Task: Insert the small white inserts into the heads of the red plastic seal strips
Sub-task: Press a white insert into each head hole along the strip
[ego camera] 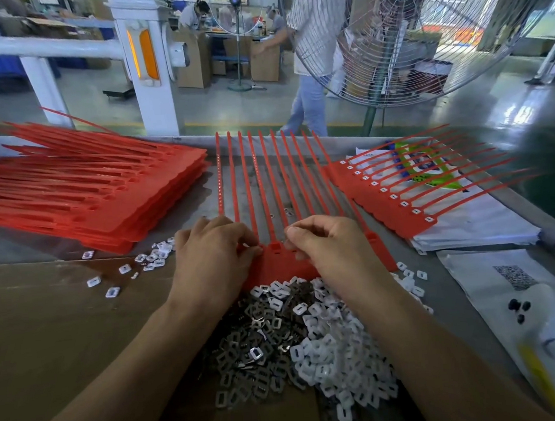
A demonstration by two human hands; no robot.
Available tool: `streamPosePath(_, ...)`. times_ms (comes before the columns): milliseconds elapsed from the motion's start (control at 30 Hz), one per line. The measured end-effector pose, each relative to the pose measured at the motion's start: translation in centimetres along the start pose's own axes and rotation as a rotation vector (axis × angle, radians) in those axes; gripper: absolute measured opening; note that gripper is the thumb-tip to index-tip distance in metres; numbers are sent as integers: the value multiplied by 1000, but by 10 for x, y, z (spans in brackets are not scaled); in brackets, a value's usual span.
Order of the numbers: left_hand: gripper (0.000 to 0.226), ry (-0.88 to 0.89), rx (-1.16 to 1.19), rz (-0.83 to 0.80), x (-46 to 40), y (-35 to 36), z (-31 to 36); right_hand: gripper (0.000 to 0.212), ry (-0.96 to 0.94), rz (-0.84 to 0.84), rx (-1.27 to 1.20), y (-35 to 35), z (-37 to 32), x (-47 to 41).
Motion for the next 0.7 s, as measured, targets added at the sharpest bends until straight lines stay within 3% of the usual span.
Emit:
streamPosePath(267,7,-10,11,2,1,-1,-3,15,-23,1,31,-1,-3,2)
streamPosePath(433,31,61,-2,-14,6,-5,-1,14,-43,-2,80,-4,-6,4)
streamPosePath(567,31,96,-24,-25,6,-6,0,9,-82,-101,208,-5,-8,6)
streamPosePath(700,28,100,-7,-28,6,-5,-1,4,-186,-308,344,1,-17,11)
Point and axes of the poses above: each hand's wrist, its own x-axis away from the middle knuckle, its own y-axis out of the palm, z = x × y, the point moved 3 cm from there along -x, towards the middle knuckle, and after that the axes turned 4 degrees about -x, right-handed, at the moved point
